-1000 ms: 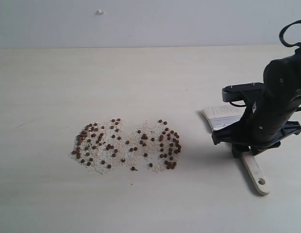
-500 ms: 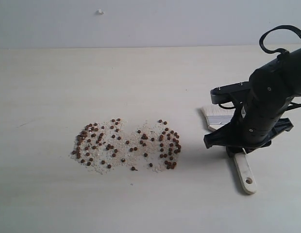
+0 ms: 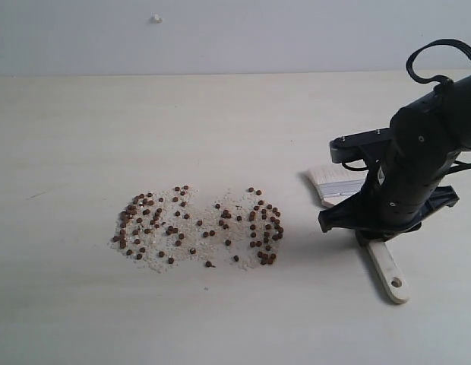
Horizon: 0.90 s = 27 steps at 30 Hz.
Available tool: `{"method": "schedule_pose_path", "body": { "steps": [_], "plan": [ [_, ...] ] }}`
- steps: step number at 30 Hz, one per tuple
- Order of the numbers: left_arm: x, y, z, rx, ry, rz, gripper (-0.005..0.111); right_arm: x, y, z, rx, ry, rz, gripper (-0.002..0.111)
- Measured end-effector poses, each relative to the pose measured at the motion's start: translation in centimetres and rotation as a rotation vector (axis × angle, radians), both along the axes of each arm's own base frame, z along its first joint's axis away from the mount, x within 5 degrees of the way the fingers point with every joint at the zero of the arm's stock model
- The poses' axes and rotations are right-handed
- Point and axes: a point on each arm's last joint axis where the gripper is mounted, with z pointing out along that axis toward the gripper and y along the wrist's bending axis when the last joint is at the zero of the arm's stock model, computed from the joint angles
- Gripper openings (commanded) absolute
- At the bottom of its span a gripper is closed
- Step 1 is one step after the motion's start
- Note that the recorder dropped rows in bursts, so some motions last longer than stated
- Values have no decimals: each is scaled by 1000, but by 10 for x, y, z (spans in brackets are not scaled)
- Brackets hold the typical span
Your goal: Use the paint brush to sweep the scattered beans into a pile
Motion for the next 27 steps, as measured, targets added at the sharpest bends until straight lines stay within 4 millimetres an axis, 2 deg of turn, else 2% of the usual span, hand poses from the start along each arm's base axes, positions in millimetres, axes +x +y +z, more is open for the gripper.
{"method": "schedule_pose_path", "body": {
  "steps": [4,6,8,13,17,24,27],
  "plan": [
    [0,0,0,0,0,0,0,0,0,0,-5,2,25,24],
    [0,0,0,0,0,0,0,0,0,0,-8,4,53,16],
    [0,0,0,0,0,0,0,0,0,0,-12,5,83,0],
    [0,0,0,0,0,0,0,0,0,2,-13,-7,120,0],
    [0,0,0,0,0,0,0,0,1,21,1,-67,162,0],
    [0,0,0,0,0,0,0,-6,-3,72,30,-226,229,0],
    [0,0,0,0,0,0,0,-9,-4,83,39,-262,234,0]
  ]
}}
